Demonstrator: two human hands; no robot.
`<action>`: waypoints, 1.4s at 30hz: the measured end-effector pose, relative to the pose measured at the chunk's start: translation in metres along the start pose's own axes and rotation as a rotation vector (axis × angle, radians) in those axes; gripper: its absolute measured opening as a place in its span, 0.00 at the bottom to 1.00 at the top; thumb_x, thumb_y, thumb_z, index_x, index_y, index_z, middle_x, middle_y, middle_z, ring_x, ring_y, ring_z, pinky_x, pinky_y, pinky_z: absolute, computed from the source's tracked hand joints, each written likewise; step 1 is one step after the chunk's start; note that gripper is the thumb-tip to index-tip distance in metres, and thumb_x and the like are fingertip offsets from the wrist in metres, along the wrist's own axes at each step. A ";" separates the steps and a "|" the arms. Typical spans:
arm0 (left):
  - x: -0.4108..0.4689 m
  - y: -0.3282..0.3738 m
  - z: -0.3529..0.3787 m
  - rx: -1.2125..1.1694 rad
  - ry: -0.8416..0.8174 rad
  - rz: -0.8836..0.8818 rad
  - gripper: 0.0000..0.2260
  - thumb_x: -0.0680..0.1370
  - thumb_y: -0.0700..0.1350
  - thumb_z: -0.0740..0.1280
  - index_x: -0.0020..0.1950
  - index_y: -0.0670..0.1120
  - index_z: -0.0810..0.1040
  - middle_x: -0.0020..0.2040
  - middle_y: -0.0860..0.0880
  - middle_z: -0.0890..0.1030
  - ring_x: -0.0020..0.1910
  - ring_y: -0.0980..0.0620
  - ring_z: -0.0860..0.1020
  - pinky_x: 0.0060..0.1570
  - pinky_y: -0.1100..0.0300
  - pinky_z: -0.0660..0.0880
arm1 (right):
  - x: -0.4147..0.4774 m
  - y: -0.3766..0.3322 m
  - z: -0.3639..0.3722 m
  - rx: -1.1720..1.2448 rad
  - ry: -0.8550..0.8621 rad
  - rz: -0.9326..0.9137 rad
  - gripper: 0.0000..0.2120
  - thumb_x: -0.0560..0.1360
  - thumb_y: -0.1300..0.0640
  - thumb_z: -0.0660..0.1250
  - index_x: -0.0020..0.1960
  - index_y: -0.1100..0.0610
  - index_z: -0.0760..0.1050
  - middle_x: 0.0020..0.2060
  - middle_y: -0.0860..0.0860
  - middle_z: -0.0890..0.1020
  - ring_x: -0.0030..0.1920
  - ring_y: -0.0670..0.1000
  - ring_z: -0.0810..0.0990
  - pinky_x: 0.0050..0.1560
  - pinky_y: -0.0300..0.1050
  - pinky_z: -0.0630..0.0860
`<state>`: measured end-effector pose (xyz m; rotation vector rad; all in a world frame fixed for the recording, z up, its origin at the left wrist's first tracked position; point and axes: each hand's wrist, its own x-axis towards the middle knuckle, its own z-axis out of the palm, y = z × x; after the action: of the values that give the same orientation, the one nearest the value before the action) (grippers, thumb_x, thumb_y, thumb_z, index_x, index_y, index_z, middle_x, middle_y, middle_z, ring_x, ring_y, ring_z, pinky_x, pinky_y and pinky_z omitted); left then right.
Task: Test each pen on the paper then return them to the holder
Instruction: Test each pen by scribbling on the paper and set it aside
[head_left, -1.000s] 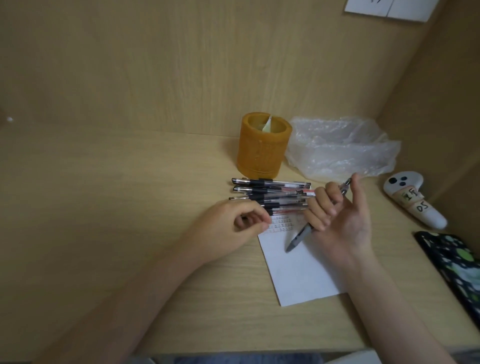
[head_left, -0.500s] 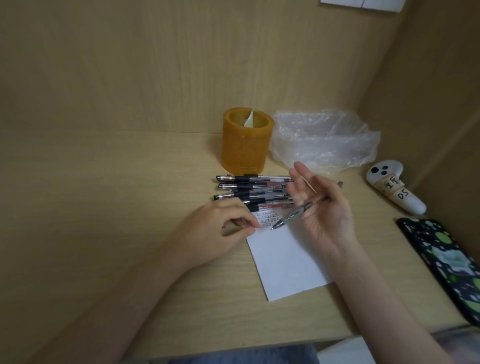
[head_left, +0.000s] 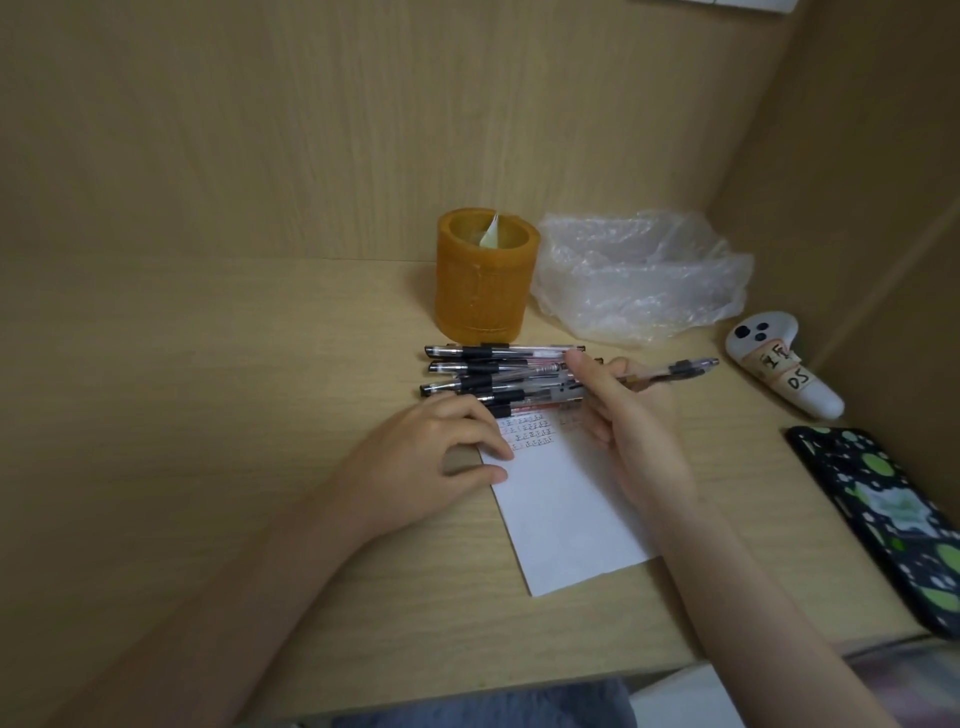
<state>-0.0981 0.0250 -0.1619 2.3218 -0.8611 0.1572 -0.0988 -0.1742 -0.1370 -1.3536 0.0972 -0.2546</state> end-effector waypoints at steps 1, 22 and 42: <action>0.000 0.000 0.000 0.001 0.000 0.002 0.11 0.71 0.59 0.65 0.48 0.58 0.81 0.50 0.62 0.76 0.52 0.63 0.73 0.54 0.62 0.70 | 0.001 0.002 -0.001 -0.012 0.004 -0.012 0.15 0.75 0.59 0.68 0.33 0.56 0.66 0.19 0.48 0.69 0.19 0.47 0.64 0.19 0.38 0.58; 0.000 -0.002 0.001 -0.017 0.006 -0.003 0.14 0.69 0.61 0.62 0.48 0.58 0.81 0.49 0.62 0.76 0.52 0.63 0.73 0.55 0.62 0.70 | 0.005 0.018 -0.004 -0.580 0.130 -0.125 0.12 0.71 0.62 0.69 0.30 0.62 0.72 0.24 0.54 0.72 0.25 0.44 0.65 0.25 0.35 0.62; 0.000 0.000 0.000 -0.008 -0.005 -0.007 0.09 0.70 0.56 0.67 0.48 0.57 0.81 0.49 0.61 0.76 0.52 0.63 0.72 0.56 0.64 0.68 | 0.005 0.022 -0.004 -0.640 0.107 -0.156 0.13 0.71 0.62 0.69 0.32 0.69 0.72 0.25 0.54 0.71 0.25 0.44 0.65 0.26 0.36 0.61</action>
<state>-0.0983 0.0246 -0.1617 2.3181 -0.8536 0.1448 -0.0919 -0.1749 -0.1586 -1.9873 0.1729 -0.4523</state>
